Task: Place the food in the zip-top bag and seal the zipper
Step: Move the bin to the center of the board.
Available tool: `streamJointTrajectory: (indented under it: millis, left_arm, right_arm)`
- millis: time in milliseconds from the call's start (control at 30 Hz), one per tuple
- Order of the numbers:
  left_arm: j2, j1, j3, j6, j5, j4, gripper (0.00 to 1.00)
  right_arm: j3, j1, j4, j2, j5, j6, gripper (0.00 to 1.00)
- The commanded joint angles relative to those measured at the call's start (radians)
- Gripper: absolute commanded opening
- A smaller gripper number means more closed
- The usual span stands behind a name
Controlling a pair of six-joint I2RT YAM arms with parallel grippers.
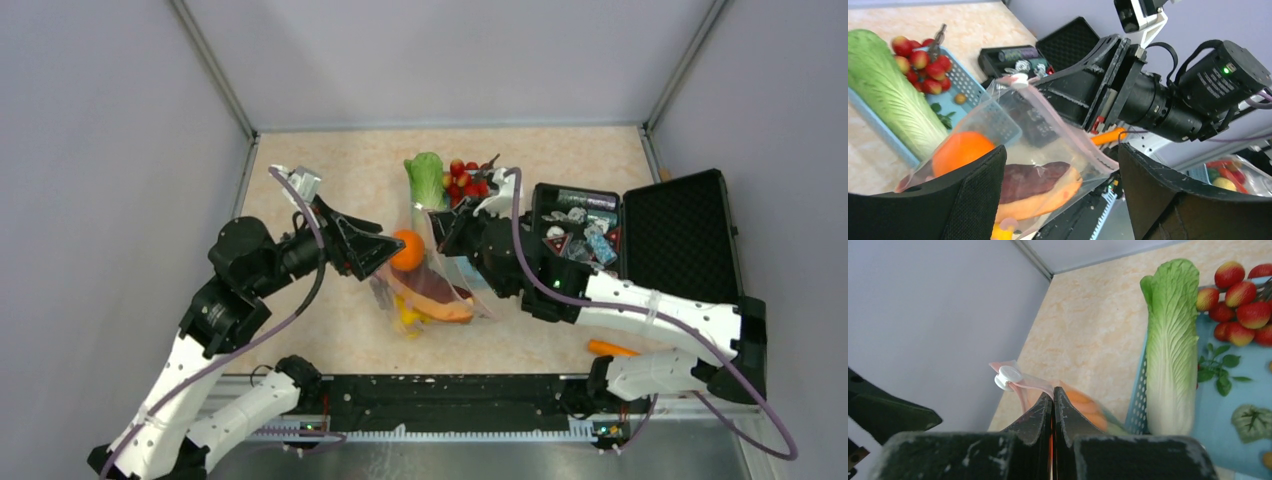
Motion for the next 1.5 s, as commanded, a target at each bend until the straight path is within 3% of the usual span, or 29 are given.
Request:
streamJointTrajectory:
  millis: [0, 167, 300, 400, 467, 600, 667, 867, 1000, 1200, 1367, 1467]
  left_arm:
    - [0.036, -0.077, 0.035, -0.025, -0.002, -0.007, 0.81]
    - [0.024, -0.291, 0.022, 0.014, -0.286, -0.071, 0.80]
    - [-0.060, -0.302, 0.007, 0.003, -0.522, -0.164, 0.80]
    - [-0.167, -0.300, -0.014, 0.037, -0.630, -0.152, 0.84]
    - [-0.195, -0.300, -0.005, 0.071, -0.664, -0.164, 0.88]
    - [-0.156, -0.301, 0.047, 0.109, -0.662, -0.251, 0.91]
    - [-0.132, -0.300, 0.050, 0.118, -0.637, -0.252, 0.92]
    - [-0.099, -0.300, 0.009, 0.129, -0.576, -0.167, 0.93]
    - [-0.077, -0.300, 0.010, 0.127, -0.570, -0.157, 0.92]
    - [-0.072, -0.300, 0.011, 0.135, -0.579, -0.164, 0.93]
    - [-0.063, -0.300, 0.012, 0.133, -0.571, -0.181, 0.93]
    - [-0.073, -0.300, 0.000, 0.122, -0.571, -0.173, 0.93]
  right_arm:
    - [-0.005, 0.062, 0.089, -0.017, 0.209, 0.119, 0.00]
    - [0.062, 0.061, 0.130, 0.048, 0.123, 0.025, 0.00]
    - [0.185, 0.069, 0.072, 0.122, -0.002, -0.049, 0.00]
    - [0.198, 0.142, 0.076, 0.122, 0.082, -0.128, 0.00]
    - [0.194, 0.161, 0.069, 0.092, -0.031, -0.201, 0.00]
    - [0.141, 0.161, -0.045, -0.051, -0.230, -0.217, 0.00]
    - [0.098, 0.161, -0.097, -0.150, -0.259, -0.203, 0.00]
    - [0.022, 0.161, -0.198, -0.383, -0.101, -0.241, 0.00]
    - [0.079, 0.159, -0.239, -0.346, -0.017, -0.286, 0.00]
    - [0.180, 0.160, -0.310, -0.182, -0.098, -0.293, 0.00]
    - [0.175, 0.126, -0.351, -0.091, 0.007, -0.199, 0.00]
    - [0.107, 0.059, -0.277, -0.050, -0.007, -0.142, 0.00]
